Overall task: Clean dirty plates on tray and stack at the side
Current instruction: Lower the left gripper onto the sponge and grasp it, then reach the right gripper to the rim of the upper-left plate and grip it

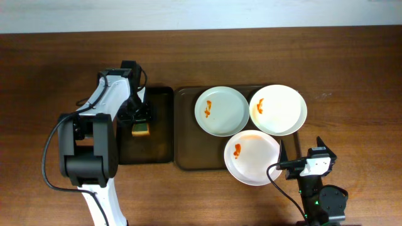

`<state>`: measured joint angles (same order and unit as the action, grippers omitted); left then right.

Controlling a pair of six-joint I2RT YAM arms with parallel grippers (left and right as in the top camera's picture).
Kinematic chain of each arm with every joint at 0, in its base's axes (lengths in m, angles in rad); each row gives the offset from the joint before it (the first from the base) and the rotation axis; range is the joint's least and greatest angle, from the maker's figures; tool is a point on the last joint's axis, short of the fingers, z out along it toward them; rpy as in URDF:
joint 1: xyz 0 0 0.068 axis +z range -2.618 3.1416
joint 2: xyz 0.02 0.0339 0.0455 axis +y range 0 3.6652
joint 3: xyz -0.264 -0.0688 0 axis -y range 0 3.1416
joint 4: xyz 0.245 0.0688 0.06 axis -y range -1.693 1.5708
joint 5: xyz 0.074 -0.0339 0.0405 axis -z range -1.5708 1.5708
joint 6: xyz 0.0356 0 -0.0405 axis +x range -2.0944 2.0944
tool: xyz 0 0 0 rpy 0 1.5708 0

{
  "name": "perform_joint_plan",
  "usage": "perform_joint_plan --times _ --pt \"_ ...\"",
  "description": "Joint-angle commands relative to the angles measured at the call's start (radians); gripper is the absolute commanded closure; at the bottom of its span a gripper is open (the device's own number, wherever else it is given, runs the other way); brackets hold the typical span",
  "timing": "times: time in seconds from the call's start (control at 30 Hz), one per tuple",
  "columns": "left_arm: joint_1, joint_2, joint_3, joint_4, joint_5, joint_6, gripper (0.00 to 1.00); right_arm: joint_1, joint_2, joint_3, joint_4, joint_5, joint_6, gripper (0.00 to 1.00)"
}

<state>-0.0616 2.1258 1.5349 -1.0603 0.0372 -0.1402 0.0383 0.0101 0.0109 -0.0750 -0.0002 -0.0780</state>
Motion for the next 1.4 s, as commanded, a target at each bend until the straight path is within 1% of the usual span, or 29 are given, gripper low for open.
perform_joint_plan --times 0.0,0.03,0.07,0.1,0.13,0.17,0.2,0.23,0.27,0.3,0.4,0.43,0.47,0.5,0.57,0.6,0.63,0.67,0.7,0.73,0.77,0.83,0.87,1.0,1.1,1.13,1.2,1.27,1.37 --pt "-0.003 0.019 -0.005 0.012 0.010 0.002 0.91 0.006 -0.006 -0.005 -0.005 0.005 0.007 0.02" --pt "-0.003 0.019 -0.005 0.019 0.010 0.002 0.71 0.006 -0.007 -0.005 0.018 0.005 0.007 0.02" --pt "-0.003 0.019 -0.005 0.023 0.010 0.002 0.34 0.006 -0.007 -0.005 0.032 0.005 0.007 0.02" --pt "-0.003 0.019 -0.005 0.031 0.011 0.002 0.32 0.006 -0.007 -0.005 0.008 0.010 0.006 0.02" --pt "-0.003 0.019 -0.005 0.038 0.011 0.002 0.31 0.006 -0.007 -0.005 0.040 0.039 0.004 0.02" --pt "-0.003 0.019 -0.005 0.042 0.011 0.002 0.25 0.006 -0.007 -0.005 0.072 0.037 0.005 0.02" --pt "-0.003 0.019 -0.005 0.046 0.011 0.002 0.20 0.006 -0.007 -0.004 0.109 -0.026 0.008 0.02" --pt "-0.003 0.019 -0.005 0.046 0.011 0.002 0.20 0.006 -0.006 0.006 0.131 -0.074 0.013 0.02" --pt "-0.003 0.019 -0.005 0.047 0.011 0.002 0.20 0.006 0.000 0.055 0.083 -0.083 0.092 0.02" --pt "-0.003 0.019 -0.005 0.050 0.011 0.002 0.19 0.006 0.026 0.138 -0.011 -0.083 0.117 0.02" --pt "-0.003 0.019 -0.005 0.051 0.011 0.002 0.12 0.006 0.391 0.649 -0.404 -0.083 0.116 0.02" --pt "-0.003 0.019 -0.005 0.051 0.011 0.002 0.12 0.006 0.609 0.905 -0.645 -0.084 0.116 0.02" --pt "-0.003 0.019 -0.005 0.050 0.011 0.002 0.11 0.006 0.772 1.090 -0.818 -0.122 0.117 0.02" --pt "-0.003 0.019 -0.005 0.050 0.011 0.002 0.11 0.006 0.976 1.319 -0.996 -0.315 0.117 0.02" --pt "-0.003 0.019 -0.005 0.050 0.011 0.002 0.11 0.006 1.268 1.632 -1.190 -0.726 0.117 0.02" --pt "-0.003 0.019 -0.005 0.049 0.011 0.002 0.11 0.006 1.365 1.718 -1.271 -0.826 0.117 0.02" --pt "-0.003 0.019 -0.005 0.049 0.011 0.002 0.11 0.007 1.445 1.755 -1.281 -0.864 0.152 0.29" --pt "-0.003 0.019 -0.005 0.048 0.011 0.002 0.11 0.009 1.503 1.752 -1.289 -0.787 0.278 0.36" --pt "-0.003 0.019 -0.005 0.048 0.011 0.002 0.11 0.038 1.555 1.747 -1.310 -0.630 0.355 0.36" --pt "-0.003 0.019 -0.005 0.048 0.011 0.002 0.11 0.083 1.596 1.741 -1.316 -0.479 0.406 0.47" --pt "-0.003 0.019 -0.005 0.049 0.011 0.002 0.11 0.158 1.652 1.736 -1.316 -0.241 0.533 0.50" --pt "-0.003 0.019 -0.005 0.049 0.011 0.002 0.11 0.248 1.736 1.727 -1.313 -0.019 0.692 0.51" --pt "-0.003 0.019 -0.005 0.049 0.011 0.002 0.11 0.285 1.791 1.714 -1.297 0.027 0.723 0.51" --pt "-0.003 0.019 -0.005 0.049 0.011 0.002 0.10 0.303 2.025 1.682 -1.209 0.031 0.722 0.57" --pt "-0.003 0.019 -0.005 0.050 0.011 0.002 0.10 0.302 2.118 1.682 -1.167 0.032 0.723 0.57" --pt "-0.003 0.019 -0.005 0.050 0.011 0.002 0.09 0.302 2.127 1.681 -1.151 0.032 0.723 0.59" --pt "-0.003 0.019 -0.005 0.050 0.011 0.002 0.09 0.301 2.139 1.664 -1.108 0.032 0.730 0.71" --pt "-0.003 0.019 -0.005 0.053 0.011 0.002 0.09 0.302 2.139 1.604 -1.038 0.032 0.758 0.72" --pt "-0.003 0.019 -0.005 0.053 0.011 0.002 0.09 0.302 2.139 1.565 -1.001 0.032 0.768 0.72"
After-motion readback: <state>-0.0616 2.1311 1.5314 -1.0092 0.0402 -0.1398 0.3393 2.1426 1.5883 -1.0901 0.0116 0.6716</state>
